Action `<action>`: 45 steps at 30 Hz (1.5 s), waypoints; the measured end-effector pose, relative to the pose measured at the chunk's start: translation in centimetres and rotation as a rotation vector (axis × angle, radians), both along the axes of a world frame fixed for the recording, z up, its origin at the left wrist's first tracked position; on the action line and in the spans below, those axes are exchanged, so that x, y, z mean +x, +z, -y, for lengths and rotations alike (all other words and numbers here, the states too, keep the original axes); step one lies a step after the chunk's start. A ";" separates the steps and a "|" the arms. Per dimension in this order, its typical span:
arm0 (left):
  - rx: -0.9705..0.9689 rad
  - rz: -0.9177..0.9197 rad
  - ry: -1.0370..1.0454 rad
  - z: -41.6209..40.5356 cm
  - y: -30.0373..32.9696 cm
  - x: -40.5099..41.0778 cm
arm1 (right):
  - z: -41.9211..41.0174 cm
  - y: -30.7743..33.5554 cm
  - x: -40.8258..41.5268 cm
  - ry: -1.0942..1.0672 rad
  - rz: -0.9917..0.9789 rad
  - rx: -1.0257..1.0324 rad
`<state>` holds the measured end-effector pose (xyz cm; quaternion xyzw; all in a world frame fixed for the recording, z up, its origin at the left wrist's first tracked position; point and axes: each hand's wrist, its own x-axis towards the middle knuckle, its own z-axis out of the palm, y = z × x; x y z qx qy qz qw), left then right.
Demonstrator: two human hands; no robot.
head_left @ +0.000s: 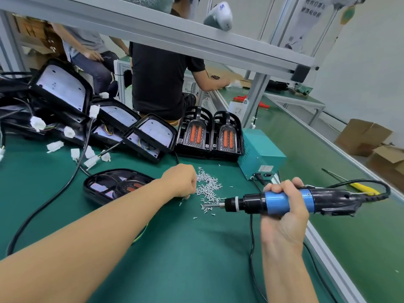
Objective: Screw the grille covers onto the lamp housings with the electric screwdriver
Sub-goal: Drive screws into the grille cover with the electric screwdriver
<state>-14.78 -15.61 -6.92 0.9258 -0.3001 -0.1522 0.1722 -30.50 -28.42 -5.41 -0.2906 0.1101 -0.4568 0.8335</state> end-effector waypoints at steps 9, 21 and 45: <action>0.142 0.181 -0.073 0.4 -0.8 -0.6 | 0.0 0.1 0.0 0.008 0.009 0.013; -0.910 -0.450 0.140 -6.5 1.5 -2.0 | -1.1 2.1 0.5 0.068 0.110 0.031; -1.276 -0.554 0.278 -15.7 0.1 -4.2 | -9.9 5.3 5.6 0.307 0.165 -0.021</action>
